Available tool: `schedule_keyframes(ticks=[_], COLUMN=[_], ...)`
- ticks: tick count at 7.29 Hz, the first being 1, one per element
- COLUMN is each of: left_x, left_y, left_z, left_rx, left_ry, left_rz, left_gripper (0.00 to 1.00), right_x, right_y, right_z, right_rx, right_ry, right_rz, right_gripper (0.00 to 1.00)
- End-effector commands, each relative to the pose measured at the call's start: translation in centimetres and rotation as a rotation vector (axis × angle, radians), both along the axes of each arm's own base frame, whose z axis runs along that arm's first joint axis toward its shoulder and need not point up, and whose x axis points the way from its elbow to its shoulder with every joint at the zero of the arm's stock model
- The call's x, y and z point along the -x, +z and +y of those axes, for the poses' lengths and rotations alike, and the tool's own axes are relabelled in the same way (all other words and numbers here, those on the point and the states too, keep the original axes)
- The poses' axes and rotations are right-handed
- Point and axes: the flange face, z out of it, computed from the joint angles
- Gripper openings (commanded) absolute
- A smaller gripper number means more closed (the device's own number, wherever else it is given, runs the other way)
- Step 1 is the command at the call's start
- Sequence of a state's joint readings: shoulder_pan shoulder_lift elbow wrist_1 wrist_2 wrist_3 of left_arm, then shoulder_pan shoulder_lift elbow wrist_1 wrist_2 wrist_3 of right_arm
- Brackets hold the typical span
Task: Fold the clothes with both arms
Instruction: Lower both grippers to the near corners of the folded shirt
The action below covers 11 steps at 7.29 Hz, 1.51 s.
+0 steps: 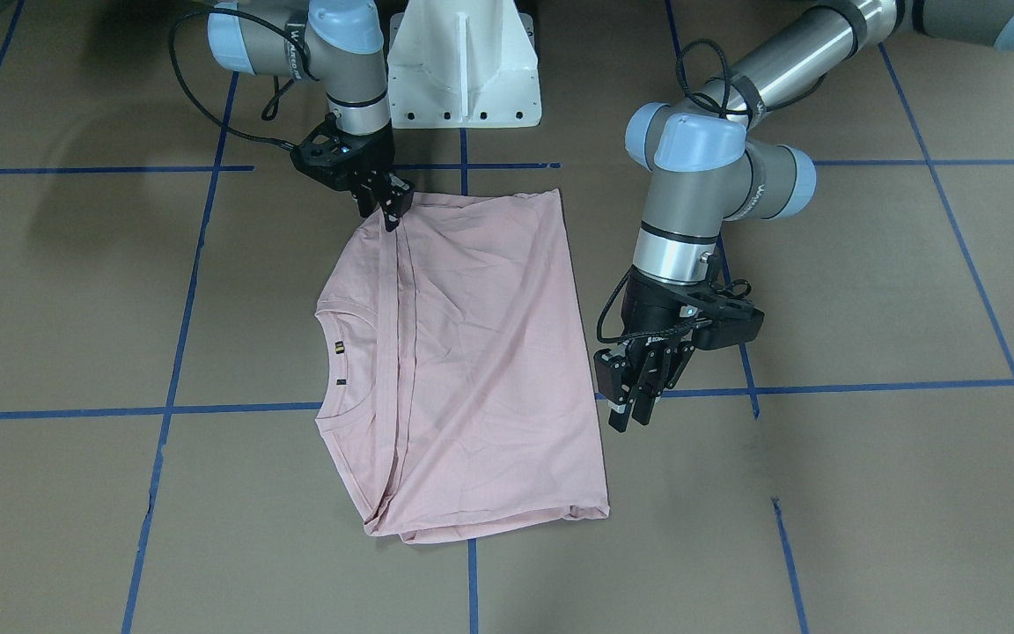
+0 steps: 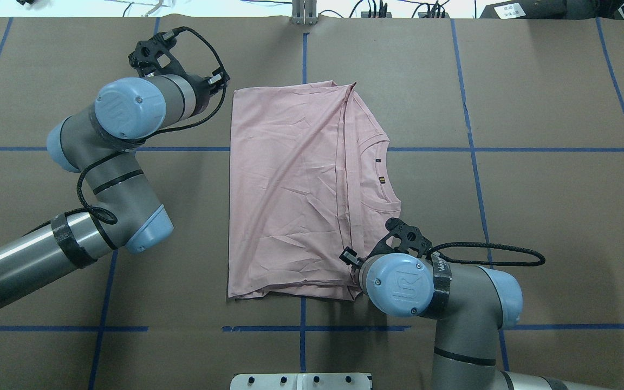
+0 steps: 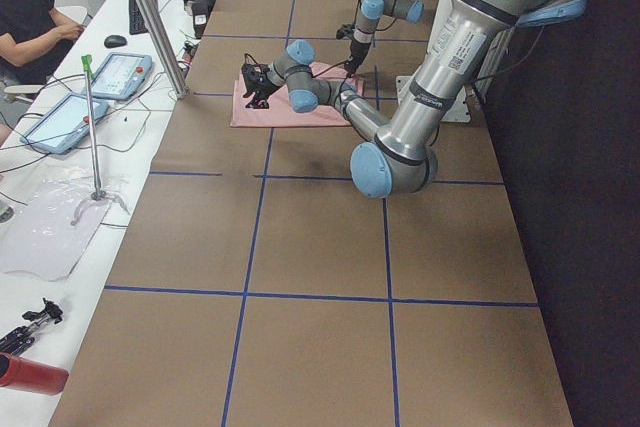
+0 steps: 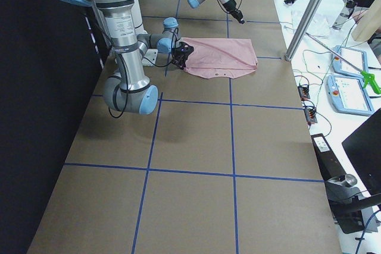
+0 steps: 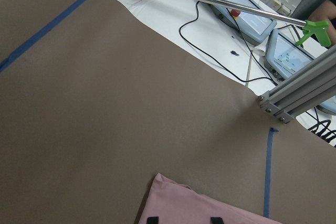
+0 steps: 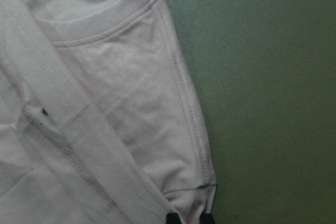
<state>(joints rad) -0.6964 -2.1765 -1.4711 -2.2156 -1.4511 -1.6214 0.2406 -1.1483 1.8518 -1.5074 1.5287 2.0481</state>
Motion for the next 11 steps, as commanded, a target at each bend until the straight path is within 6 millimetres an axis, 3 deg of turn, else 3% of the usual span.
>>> schedule_keyframes(ticks=[1,2,3,4,5,6,7,9,11], left_x=[0.1,0.3,1.0,1.8,1.7,0.7,-1.8,-6.4,-8.2], left_y=[-0.2,-0.5,-2.6,-3.7,-3.3,-0.8,1.3,2.4,2.8], left_z=[0.1,0.2,1.5,4.6,12.0,17.3,21.5,28.5,31.8], left_rx=[-0.002,-0.005,0.022,0.121,0.173,0.229,0.285,0.407,0.446], left_ry=[0.000,-0.001,-0.003,0.048,0.113,0.139,0.188,0.256,0.295], left_rz=[0.002,0.008,0.034,0.079,0.138,0.148,0.133,0.115,0.093], left_gripper=[0.44,0.44,0.44,0.44,0.47,0.50,0.58,0.62,0.61], right_x=[-0.3,-0.4,-1.0,-2.1,-2.1,-2.2,-2.2,-2.3,-2.3], right_y=[-0.7,-0.6,-1.2,-2.3,-2.3,-2.4,-2.4,-2.4,-2.4], right_z=[0.1,-0.1,-0.4,-0.3,-0.2,-0.3,-0.3,-0.3,-0.4], right_rx=[-0.003,-0.002,-0.003,-0.009,-0.008,-0.010,-0.010,-0.012,-0.011], right_ry=[0.000,0.003,0.006,0.006,0.005,0.006,0.006,0.007,0.008], right_rz=[-0.013,-0.008,-0.021,-0.048,-0.050,-0.051,-0.051,-0.052,-0.053], right_gripper=[0.00,0.00,0.00,0.00,0.00,0.00,0.00,0.00,0.00])
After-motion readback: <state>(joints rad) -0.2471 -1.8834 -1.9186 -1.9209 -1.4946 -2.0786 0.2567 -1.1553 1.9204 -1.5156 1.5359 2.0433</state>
